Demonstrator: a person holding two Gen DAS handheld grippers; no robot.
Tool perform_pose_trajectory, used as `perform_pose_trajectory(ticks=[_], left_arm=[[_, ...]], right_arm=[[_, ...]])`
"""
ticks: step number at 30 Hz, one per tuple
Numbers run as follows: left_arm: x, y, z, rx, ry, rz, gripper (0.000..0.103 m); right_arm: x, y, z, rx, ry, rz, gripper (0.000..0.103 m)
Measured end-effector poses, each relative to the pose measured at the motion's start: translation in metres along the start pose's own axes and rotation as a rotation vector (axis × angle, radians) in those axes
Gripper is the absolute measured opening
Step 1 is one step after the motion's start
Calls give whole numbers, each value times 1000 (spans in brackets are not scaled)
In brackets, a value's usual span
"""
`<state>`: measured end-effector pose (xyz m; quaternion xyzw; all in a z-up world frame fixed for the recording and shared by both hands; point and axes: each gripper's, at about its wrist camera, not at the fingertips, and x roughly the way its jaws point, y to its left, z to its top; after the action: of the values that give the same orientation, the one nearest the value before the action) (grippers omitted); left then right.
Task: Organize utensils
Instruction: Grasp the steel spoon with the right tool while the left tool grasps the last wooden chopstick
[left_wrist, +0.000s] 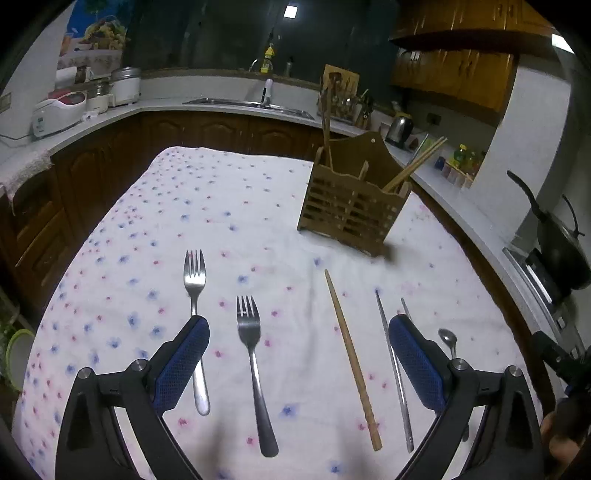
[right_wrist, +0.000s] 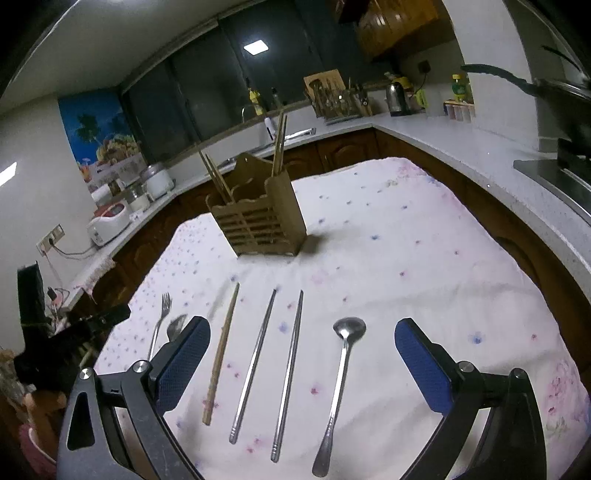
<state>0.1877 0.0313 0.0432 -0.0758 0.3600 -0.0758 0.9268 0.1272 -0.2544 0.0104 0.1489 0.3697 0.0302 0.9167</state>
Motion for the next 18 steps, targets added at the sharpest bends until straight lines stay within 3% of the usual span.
perform_pose_trajectory(ticks=[5, 12, 14, 18], left_arm=[[8, -6, 0, 19, 24, 14, 98], [18, -10, 2, 36, 56, 10, 97], [24, -12, 3, 44, 71, 6, 96], [36, -22, 5, 67, 100, -8, 87]], right_arm=[[11, -2, -7, -7, 45, -14, 98], [28, -9, -12, 6, 112, -30, 76], [32, -9, -12, 2, 128, -32, 75], [38, -10, -13, -2, 148, -32, 73]])
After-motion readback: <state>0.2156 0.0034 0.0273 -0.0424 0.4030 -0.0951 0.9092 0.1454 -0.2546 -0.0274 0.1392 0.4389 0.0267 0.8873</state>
